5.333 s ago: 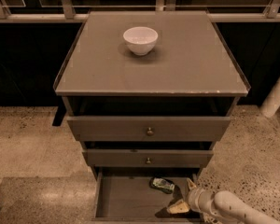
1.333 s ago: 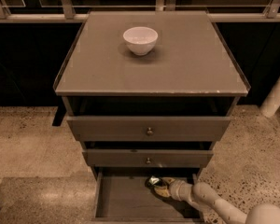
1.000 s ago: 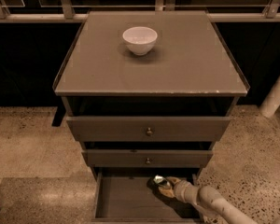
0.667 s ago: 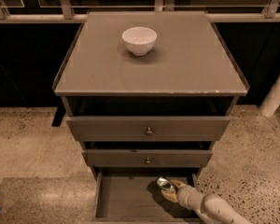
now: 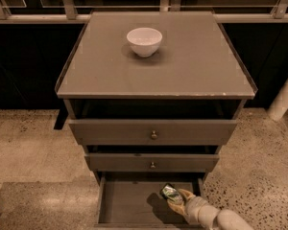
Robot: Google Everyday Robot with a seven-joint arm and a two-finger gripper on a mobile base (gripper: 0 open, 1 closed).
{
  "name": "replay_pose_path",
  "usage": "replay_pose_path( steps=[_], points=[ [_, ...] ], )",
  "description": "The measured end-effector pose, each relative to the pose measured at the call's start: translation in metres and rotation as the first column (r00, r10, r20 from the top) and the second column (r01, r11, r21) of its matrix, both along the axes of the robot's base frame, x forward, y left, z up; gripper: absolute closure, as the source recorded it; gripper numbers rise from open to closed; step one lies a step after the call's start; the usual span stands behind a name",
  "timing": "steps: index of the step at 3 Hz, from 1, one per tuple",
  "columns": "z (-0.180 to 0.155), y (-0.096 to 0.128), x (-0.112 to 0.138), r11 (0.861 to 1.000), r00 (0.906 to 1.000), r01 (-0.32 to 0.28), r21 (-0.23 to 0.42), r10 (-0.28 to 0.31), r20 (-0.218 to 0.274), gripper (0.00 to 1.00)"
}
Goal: Pick green can from bottom drawer and place on counter
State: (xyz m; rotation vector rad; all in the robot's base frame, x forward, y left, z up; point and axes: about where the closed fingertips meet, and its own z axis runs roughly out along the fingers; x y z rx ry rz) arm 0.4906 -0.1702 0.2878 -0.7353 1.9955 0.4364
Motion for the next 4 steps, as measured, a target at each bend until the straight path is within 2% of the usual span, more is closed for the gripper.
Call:
replay_pose_path(
  steps=[1,2,3,4],
  points=[
    [0.007,0.003,-0.002,1.000,1.0000,-0.001,-0.005,0.001,-0.001,1.00],
    [0.059,0.003,-0.016,0.999,0.9984,-0.020,-0.031,0.021,0.052,1.00],
    [0.135,0.008,-0.040,0.994,0.9854,-0.067,-0.081,0.078,0.151,1.00],
    [0.205,0.016,-0.056,0.985,0.9596,-0.107,-0.136,0.138,0.245,1.00]
  ],
)
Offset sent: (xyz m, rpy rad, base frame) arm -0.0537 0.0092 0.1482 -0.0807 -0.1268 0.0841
